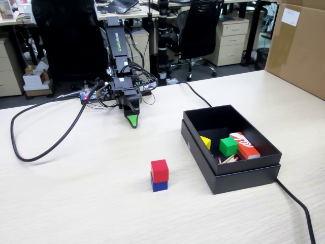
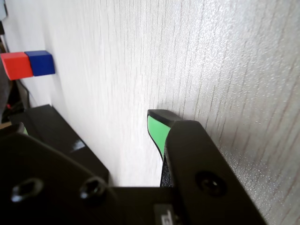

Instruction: Put the red cube on top of the blue cube

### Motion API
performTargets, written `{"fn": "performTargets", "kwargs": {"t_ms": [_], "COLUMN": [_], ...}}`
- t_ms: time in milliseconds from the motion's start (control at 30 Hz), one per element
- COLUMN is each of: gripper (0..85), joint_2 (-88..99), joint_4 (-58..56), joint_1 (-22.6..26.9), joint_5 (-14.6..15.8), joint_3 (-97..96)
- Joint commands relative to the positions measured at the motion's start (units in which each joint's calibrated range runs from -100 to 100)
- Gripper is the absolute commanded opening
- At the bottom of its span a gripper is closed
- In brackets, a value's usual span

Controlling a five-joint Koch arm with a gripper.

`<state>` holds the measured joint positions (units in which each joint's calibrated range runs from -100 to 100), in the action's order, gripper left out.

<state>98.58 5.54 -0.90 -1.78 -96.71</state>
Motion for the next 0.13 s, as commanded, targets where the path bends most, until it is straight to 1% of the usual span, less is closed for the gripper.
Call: {"fn": "performTargets", "kwargs": {"t_ms": [0,100], "gripper": [49.6,49.6], "joint_2": [-0.30,-0.30], "joint_4": [-2.04,-2.04], "joint_1": [0.00,0.00], "joint_5": [-0.24,-0.24], "joint_3": [-0.66,-0.66]}}
